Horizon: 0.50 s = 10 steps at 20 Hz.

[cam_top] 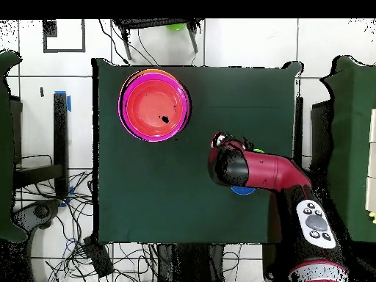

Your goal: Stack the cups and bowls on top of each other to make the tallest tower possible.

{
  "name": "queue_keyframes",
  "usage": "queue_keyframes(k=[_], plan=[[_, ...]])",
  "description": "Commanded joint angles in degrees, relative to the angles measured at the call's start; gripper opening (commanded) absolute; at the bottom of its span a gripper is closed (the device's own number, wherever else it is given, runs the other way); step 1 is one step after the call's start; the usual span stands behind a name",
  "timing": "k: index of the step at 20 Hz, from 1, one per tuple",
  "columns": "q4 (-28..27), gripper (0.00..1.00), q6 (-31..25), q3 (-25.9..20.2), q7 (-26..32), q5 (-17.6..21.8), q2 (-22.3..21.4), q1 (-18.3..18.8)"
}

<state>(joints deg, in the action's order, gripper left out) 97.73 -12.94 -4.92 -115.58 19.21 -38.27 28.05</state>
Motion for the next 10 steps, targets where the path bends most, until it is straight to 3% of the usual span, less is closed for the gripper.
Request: queue_keyframes(k=[1, 10], plan=[[1.5, 1.00, -7.9, -6.8, 8.4, 4.5, -1.3, 1.2], [-1.7, 1.00, -11.7, -9.1, 11.0, 4.8, -1.4, 3.8]])
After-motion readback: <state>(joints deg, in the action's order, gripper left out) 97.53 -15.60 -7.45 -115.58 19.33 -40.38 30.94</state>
